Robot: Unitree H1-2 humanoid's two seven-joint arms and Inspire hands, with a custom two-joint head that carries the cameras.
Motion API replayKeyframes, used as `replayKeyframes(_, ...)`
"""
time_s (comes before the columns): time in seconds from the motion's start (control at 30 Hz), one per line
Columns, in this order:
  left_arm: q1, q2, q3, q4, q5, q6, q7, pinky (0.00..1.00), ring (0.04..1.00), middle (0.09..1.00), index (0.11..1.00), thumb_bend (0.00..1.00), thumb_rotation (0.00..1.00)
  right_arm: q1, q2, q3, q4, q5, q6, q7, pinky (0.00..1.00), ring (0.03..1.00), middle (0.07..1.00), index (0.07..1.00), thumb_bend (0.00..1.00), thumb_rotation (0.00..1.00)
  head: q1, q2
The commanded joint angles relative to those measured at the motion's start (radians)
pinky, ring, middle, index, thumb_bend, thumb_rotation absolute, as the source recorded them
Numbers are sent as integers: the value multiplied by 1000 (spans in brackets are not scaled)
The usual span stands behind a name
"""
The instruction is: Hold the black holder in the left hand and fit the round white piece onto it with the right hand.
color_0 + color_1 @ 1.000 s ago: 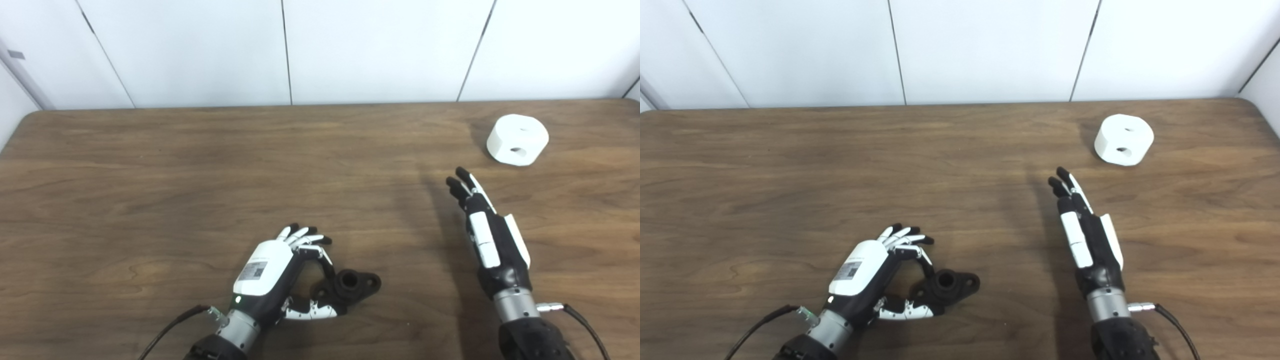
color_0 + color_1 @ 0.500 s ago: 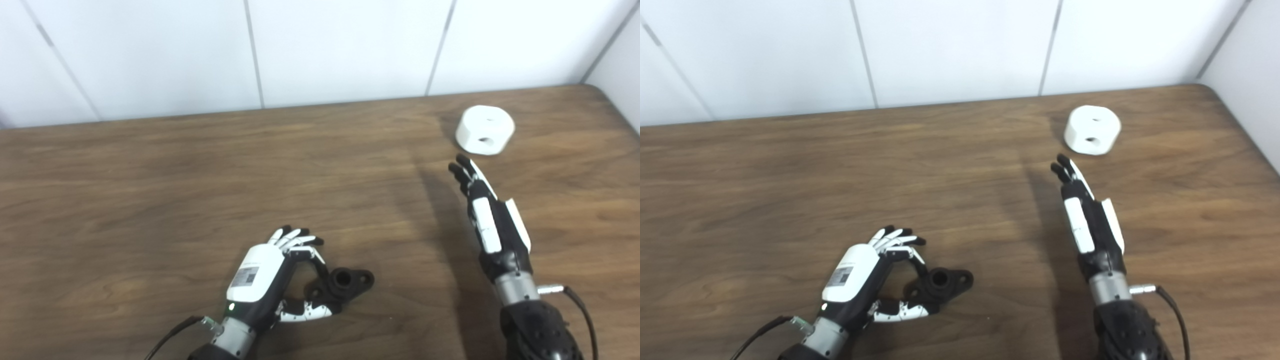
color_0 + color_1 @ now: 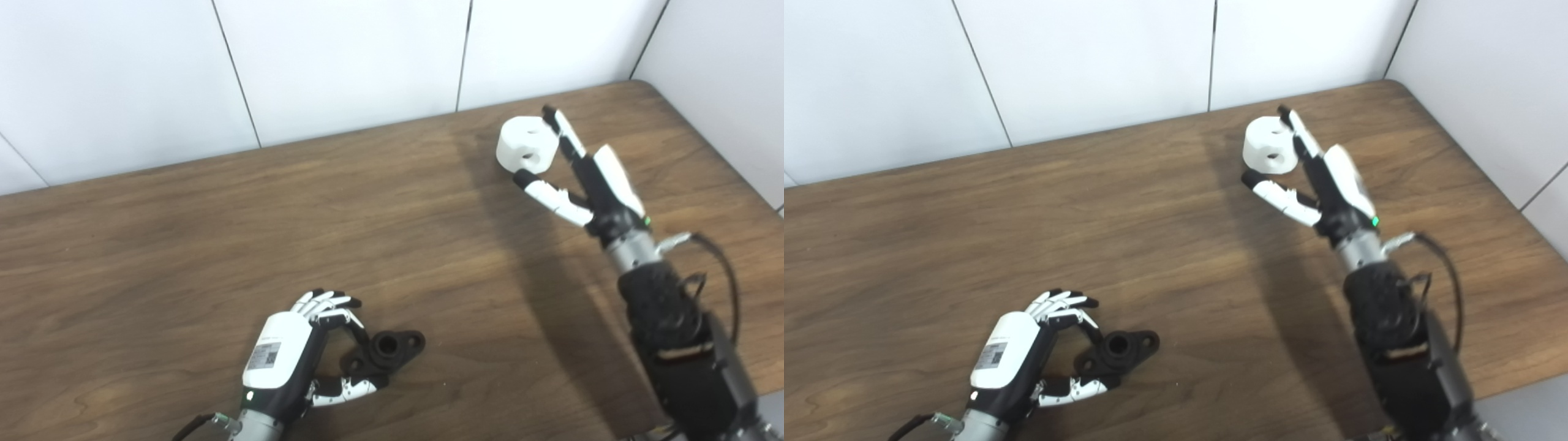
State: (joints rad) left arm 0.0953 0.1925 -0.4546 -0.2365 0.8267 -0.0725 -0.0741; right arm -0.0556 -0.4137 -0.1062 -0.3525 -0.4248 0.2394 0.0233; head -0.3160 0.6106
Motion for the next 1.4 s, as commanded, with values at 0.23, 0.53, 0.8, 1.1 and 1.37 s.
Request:
replayKeyframes(0.23,28,13,-15,10,27,30,-51,886,843,781,485,522,50,-212,-153,-3,95,-91,56,63,992,1000,999,966,749,407,2,-22)
replayKeyframes(0.53,39,17,-8,9,33,38,-49,901,848,781,485,522,50,-371,-255,74,319,-141,24,97,1000,1000,972,930,824,313,9,-35)
replayKeyframes(0.8,42,11,-12,-18,55,49,-61,906,843,776,485,523,51,-491,-311,169,495,-203,28,152,1000,1000,967,911,874,308,11,-23)
replayKeyframes(1.1,46,-9,-11,-45,79,85,-86,883,833,766,485,522,50,-593,-361,262,529,-238,145,353,1000,1000,957,899,939,353,24,-16)
replayKeyframes(1.37,41,-12,-9,-32,92,82,-82,878,828,764,484,523,51,-617,-384,304,531,-261,175,436,1000,1000,946,902,950,360,25,-25)
